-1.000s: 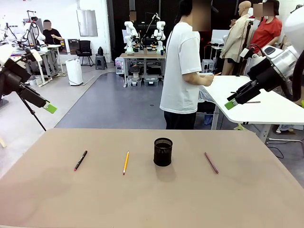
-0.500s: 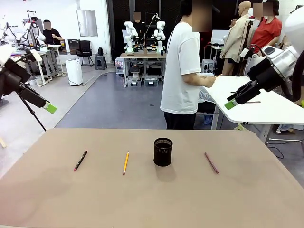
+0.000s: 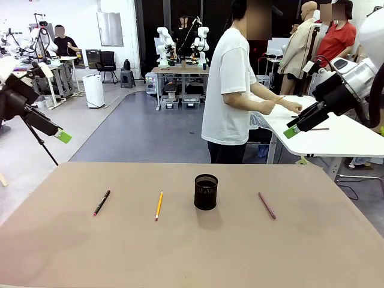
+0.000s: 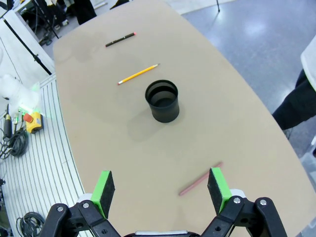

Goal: Place the pens into the pen holder.
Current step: Pick up a writing instrument from the table and place it into the Pen holder.

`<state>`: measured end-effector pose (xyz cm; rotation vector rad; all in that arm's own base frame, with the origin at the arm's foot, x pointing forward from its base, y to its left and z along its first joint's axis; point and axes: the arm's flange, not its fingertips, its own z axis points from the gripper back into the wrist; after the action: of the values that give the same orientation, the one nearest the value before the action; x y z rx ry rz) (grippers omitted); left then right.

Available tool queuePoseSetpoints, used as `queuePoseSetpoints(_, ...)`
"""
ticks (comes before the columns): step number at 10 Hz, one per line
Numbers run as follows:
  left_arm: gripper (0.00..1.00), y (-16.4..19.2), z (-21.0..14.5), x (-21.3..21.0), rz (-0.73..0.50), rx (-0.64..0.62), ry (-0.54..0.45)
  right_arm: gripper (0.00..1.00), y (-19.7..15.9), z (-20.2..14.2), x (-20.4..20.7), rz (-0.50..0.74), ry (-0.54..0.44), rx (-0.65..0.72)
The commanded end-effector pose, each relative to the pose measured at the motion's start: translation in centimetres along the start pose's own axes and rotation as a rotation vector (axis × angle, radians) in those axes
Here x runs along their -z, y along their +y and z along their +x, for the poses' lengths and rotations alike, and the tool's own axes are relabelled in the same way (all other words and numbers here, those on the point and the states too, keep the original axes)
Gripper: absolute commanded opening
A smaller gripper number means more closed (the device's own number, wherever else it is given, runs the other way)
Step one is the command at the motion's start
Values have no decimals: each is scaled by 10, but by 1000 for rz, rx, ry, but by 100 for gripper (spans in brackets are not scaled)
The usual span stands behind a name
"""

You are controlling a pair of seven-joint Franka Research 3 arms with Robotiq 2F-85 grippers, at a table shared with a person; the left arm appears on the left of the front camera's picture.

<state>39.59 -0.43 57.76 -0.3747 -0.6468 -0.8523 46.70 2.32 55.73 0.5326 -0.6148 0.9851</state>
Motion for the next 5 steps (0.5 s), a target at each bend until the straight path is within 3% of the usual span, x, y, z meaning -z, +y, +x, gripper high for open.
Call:
queuePoseSetpoints(1,100,0,1,-1,-12,-1,-14,100,0,0,-1,5,-9,-6)
queuePoseSetpoints(5,100,0,1,-1,-12,-1,-14,100,0,0,-1,5,-9,-6)
